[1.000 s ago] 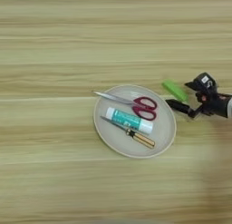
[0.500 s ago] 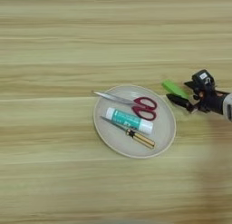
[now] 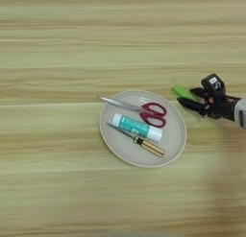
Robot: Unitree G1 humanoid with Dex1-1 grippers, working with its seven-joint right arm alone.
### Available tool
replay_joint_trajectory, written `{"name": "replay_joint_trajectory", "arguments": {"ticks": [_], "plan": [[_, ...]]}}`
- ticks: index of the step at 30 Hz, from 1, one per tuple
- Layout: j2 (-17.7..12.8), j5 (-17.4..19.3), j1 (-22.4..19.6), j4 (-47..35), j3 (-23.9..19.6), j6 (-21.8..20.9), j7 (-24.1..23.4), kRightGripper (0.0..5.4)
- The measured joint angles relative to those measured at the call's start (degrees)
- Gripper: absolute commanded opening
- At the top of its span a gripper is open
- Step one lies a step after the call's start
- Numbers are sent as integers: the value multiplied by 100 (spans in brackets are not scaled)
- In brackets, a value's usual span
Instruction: Move the objects on the table
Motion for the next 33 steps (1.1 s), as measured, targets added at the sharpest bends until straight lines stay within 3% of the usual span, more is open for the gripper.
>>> {"name": "replay_joint_trajectory", "arguments": {"ticks": [14,28,33], "plan": [[1,-1,-6,-5,9,0,-5,145],[-8,10,-26,-63,-136,-19,4,140],[-48,65,-72,-417,-224,-33,146,140]]}}
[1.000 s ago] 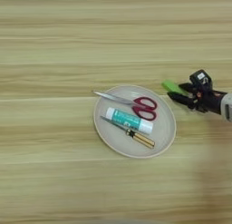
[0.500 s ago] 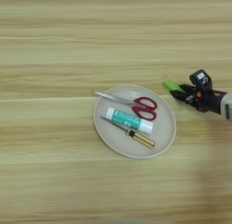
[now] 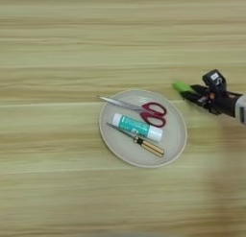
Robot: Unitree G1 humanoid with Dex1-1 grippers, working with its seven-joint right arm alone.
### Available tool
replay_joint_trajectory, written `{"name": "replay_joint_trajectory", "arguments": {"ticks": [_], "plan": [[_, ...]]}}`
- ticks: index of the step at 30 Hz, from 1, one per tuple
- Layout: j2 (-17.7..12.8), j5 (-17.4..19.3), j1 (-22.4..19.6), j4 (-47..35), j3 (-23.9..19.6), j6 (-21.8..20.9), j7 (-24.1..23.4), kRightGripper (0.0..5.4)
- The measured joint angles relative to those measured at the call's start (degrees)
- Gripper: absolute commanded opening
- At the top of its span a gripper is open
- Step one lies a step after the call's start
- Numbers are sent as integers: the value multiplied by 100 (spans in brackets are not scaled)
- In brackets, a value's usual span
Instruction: Move the objects on the table
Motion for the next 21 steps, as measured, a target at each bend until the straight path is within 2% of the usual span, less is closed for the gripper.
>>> {"name": "replay_joint_trajectory", "arguments": {"ticks": [7,10,12,18,21], "plan": [[-24,246,-21,-1172,-99,44,320,140],[-14,383,159,-2078,-101,237,502,140],[-11,446,225,-2328,-98,322,531,140],[134,650,1126,-4103,186,965,955,140],[117,829,1352,-4900,286,1115,1206,140]]}}
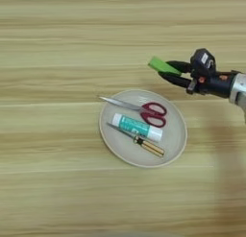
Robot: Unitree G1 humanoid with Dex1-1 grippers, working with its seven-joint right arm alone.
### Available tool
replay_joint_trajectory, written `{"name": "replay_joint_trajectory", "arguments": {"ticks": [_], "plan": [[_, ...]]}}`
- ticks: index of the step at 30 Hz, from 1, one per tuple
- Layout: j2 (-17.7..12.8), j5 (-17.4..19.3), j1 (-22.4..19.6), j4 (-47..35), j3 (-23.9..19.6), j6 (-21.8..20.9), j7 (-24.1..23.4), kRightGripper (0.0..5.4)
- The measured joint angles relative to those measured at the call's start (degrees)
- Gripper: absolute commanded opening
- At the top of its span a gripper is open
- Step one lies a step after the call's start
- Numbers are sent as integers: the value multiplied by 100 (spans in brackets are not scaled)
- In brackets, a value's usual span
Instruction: Move the objects on the table
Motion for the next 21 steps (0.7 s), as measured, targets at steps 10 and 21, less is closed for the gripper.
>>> {"name": "replay_joint_trajectory", "arguments": {"ticks": [10,21], "plan": [[-56,215,508,-1207,345,188,437,140],[-142,137,961,-1655,894,130,820,140]]}}
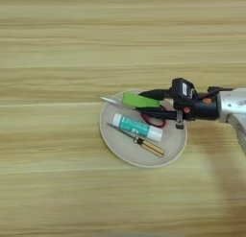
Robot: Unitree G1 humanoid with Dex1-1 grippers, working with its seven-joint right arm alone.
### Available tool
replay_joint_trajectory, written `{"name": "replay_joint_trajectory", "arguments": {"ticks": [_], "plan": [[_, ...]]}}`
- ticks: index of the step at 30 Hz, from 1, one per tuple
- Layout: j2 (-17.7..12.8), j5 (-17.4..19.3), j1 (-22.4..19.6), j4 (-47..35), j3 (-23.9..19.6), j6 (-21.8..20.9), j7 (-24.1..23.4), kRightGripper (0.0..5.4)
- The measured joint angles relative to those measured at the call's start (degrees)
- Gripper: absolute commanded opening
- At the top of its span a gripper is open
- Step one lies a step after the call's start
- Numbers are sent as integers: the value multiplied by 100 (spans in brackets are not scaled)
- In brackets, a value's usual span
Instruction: Move the objects on the table
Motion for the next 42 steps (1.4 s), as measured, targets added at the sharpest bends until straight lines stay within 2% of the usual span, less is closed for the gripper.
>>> {"name": "replay_joint_trajectory", "arguments": {"ticks": [11,22,25,34,39,42], "plan": [[-134,-631,78,510,674,-582,299,140],[-335,-960,249,501,1096,-1027,704,140],[-338,-1022,249,517,1123,-1095,693,190],[-282,-998,245,570,1114,-1193,590,293],[-197,-652,186,553,917,-1178,587,358],[-189,-635,144,553,878,-1179,589,394]]}}
